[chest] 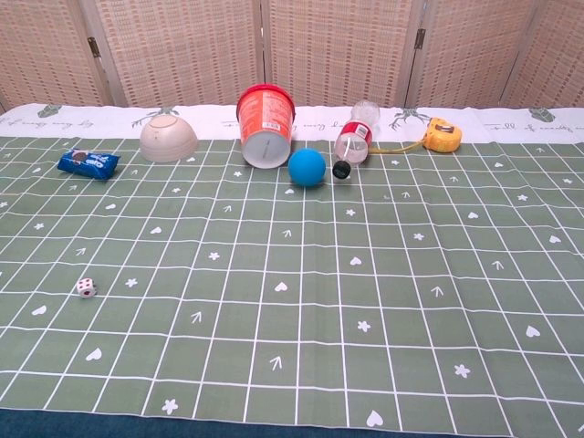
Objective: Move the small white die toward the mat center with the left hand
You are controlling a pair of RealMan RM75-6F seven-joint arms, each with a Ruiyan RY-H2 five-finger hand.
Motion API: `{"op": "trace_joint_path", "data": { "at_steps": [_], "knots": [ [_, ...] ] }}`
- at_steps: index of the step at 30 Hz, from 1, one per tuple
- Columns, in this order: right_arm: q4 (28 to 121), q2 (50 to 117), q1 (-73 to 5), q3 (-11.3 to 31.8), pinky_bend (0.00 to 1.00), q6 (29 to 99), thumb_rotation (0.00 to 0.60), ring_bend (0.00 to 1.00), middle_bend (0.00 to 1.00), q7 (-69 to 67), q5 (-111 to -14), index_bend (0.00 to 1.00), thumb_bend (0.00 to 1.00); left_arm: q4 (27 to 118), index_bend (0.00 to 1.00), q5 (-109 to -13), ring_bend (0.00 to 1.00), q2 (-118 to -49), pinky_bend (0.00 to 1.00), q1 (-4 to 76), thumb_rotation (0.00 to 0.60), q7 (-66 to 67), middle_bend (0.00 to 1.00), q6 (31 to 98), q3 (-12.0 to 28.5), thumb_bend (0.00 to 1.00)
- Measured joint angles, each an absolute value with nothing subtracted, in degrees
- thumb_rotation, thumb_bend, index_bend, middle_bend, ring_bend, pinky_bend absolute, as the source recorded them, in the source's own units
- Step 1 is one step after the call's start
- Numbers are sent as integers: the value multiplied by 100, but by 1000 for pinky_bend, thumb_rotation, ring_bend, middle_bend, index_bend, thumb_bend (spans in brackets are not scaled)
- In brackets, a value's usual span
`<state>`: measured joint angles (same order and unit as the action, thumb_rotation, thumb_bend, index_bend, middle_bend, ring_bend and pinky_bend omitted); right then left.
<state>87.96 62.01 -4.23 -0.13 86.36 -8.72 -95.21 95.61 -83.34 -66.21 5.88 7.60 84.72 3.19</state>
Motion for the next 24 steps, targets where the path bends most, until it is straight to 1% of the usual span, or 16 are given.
{"op": "trace_joint_path", "data": {
  "at_steps": [9, 15, 19, 24],
  "knots": [
    [8738, 6228, -450, 10, 274, 8741, 600, 219, 308, -909, -9592, 264, 327, 9556, 355, -8376, 349, -6609, 494, 569, 600, 725, 451, 8493, 296, 253],
    [8785, 6198, -452, 21, 274, 8768, 600, 219, 308, -856, -9564, 264, 327, 9549, 355, -8680, 349, -6576, 494, 686, 600, 676, 451, 8416, 247, 253],
    [8828, 6166, -454, 21, 274, 8770, 600, 219, 308, -816, -9549, 264, 327, 9533, 358, -8916, 349, -6561, 494, 860, 600, 623, 451, 8291, 237, 253],
    [8843, 6157, -435, 18, 274, 8795, 600, 219, 308, -796, -9520, 264, 327, 9451, 359, -9245, 366, -6576, 493, 1156, 600, 616, 452, 7954, 182, 253]
  ]
}}
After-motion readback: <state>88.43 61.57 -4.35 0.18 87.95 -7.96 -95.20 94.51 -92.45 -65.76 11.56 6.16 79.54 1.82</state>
